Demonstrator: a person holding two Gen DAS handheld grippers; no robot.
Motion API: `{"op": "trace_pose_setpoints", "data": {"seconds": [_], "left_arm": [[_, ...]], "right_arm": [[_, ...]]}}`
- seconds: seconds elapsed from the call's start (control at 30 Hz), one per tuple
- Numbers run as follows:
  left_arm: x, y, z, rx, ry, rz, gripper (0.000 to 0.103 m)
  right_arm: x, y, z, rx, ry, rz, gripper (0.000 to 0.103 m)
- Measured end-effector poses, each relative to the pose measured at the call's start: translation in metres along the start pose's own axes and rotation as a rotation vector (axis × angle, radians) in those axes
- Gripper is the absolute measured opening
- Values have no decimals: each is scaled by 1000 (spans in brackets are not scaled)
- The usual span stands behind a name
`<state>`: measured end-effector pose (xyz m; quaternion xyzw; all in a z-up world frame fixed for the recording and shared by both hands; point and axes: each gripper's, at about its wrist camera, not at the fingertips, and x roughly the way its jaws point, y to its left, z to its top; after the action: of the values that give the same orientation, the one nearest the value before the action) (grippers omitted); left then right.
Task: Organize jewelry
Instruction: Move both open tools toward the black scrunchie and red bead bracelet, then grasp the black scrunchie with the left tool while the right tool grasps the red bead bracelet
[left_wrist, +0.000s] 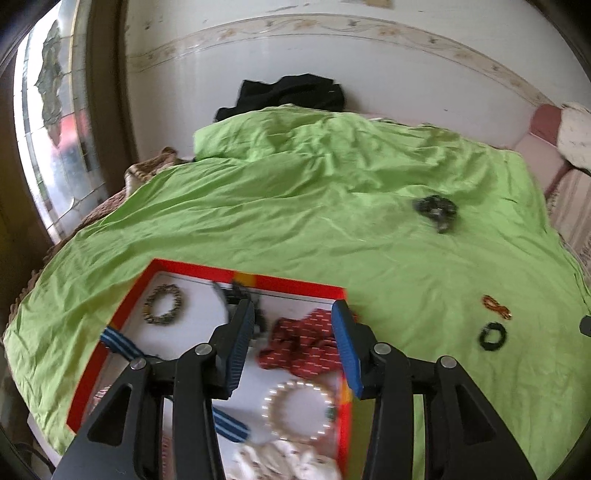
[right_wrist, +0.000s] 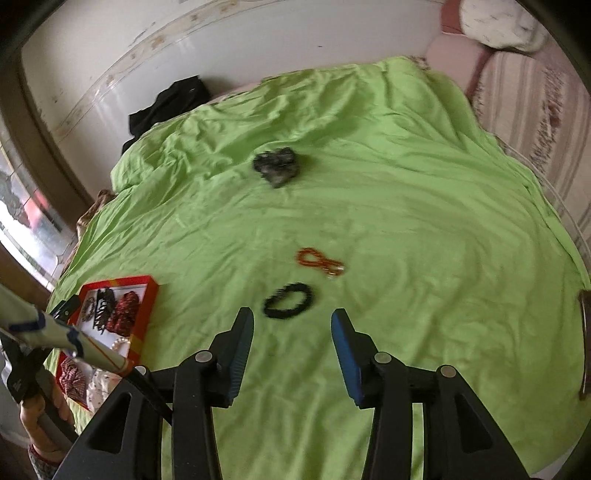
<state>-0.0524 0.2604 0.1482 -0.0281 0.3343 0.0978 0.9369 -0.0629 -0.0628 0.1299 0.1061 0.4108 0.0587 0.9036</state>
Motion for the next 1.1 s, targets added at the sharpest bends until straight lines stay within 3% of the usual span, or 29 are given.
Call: {"op": "trace_pose_setpoints", "data": {"seconds": [0.23, 0.43, 0.97, 1.1], "left_arm": [[-4, -43, -9, 92, -13, -28, 43], [10, -68, -17, 85, 51, -132, 44], [54, -141, -41, 217, 152, -287, 44], [65, -142, -44, 188, 201, -330, 44]], "right_arm": [[14, -47, -7, 68, 22, -14, 48], [46, -67, -7, 88, 52, 15, 48], [161, -54, 40, -42, 68, 131, 48], [178, -49, 36, -82, 106, 122, 46]]}}
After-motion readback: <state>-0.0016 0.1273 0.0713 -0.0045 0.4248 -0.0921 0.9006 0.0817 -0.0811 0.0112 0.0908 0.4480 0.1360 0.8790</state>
